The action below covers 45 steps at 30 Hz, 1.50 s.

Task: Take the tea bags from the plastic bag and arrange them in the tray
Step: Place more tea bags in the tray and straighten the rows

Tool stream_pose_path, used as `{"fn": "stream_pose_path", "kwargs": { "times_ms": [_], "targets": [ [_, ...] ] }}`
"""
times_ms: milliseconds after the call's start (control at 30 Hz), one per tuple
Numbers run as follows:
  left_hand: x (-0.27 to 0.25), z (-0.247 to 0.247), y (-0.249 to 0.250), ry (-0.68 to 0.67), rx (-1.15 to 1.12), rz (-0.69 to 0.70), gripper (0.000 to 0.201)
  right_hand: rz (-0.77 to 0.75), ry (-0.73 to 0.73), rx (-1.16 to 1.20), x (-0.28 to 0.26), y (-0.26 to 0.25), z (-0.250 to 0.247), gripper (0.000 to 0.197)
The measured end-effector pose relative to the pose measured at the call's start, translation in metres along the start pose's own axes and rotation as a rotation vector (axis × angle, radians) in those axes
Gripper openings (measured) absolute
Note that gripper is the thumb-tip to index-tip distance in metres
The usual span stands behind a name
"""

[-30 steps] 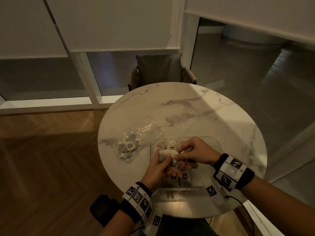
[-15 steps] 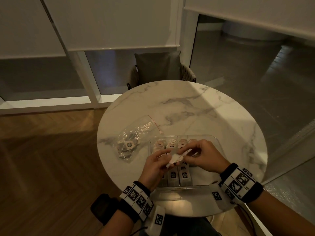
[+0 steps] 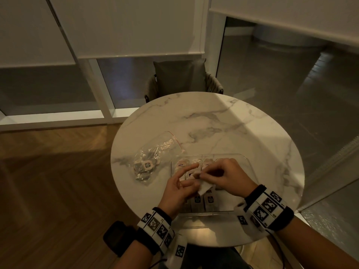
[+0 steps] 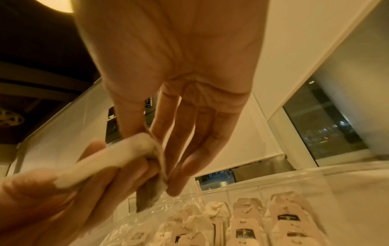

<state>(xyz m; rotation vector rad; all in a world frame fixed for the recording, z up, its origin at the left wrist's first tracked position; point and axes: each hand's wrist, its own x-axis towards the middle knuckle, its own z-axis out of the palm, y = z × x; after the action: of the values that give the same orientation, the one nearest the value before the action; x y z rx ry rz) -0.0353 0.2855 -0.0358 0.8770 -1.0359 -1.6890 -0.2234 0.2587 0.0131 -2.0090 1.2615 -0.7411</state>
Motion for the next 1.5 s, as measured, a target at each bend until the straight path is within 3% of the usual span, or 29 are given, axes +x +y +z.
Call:
{"fn": "stream_pose_path", "kwargs": {
  "times_ms": [133,267,433,567,633,733,867,1000,1167,1267,1367,1500],
  "targets": [
    [0.003,-0.001,-0.002,0.031,0.009,-0.029,0.027,0.103,0.238,0.048,0.002,0.005,-0.010,0.007],
    [0.004,0.002,-0.004,0.049,0.027,-0.018,0.007,0.144,0.260,0.101,0.005,0.008,-0.022,0.006],
    [0.008,0.004,-0.005,0.124,0.038,-0.020,0.030,0.136,0.202,0.173,0.006,0.008,-0.029,0.010],
    [0.009,0.004,-0.003,0.135,-0.042,-0.035,0.025,0.158,0.231,0.386,0.004,0.006,-0.019,0.013],
    [0.006,0.006,0.000,0.093,-0.123,-0.014,0.034,0.175,0.242,0.525,0.001,0.001,-0.009,0.013],
    [0.003,0.007,0.000,0.117,-0.079,0.046,0.036,0.193,0.286,0.617,-0.003,-0.001,0.007,0.014],
    [0.004,0.003,-0.006,0.193,-0.044,0.084,0.028,0.182,0.261,0.579,-0.004,0.000,0.010,0.012],
    [0.006,0.003,-0.006,0.186,-0.037,0.093,0.019,0.168,0.127,0.572,-0.004,-0.002,0.003,0.009],
    [0.007,0.004,-0.010,0.250,-0.019,0.113,0.018,0.148,0.185,0.471,-0.006,-0.008,-0.004,0.013],
    [0.007,0.004,-0.011,0.246,0.013,0.134,0.016,0.093,0.125,0.432,-0.007,-0.012,-0.005,0.008],
    [0.007,0.003,-0.012,0.235,0.018,0.140,0.017,0.091,0.188,0.306,-0.005,-0.011,-0.007,0.009],
    [0.006,0.004,-0.011,0.238,0.032,0.150,0.015,0.079,0.106,0.244,-0.004,-0.014,-0.006,0.004]
  ]
}}
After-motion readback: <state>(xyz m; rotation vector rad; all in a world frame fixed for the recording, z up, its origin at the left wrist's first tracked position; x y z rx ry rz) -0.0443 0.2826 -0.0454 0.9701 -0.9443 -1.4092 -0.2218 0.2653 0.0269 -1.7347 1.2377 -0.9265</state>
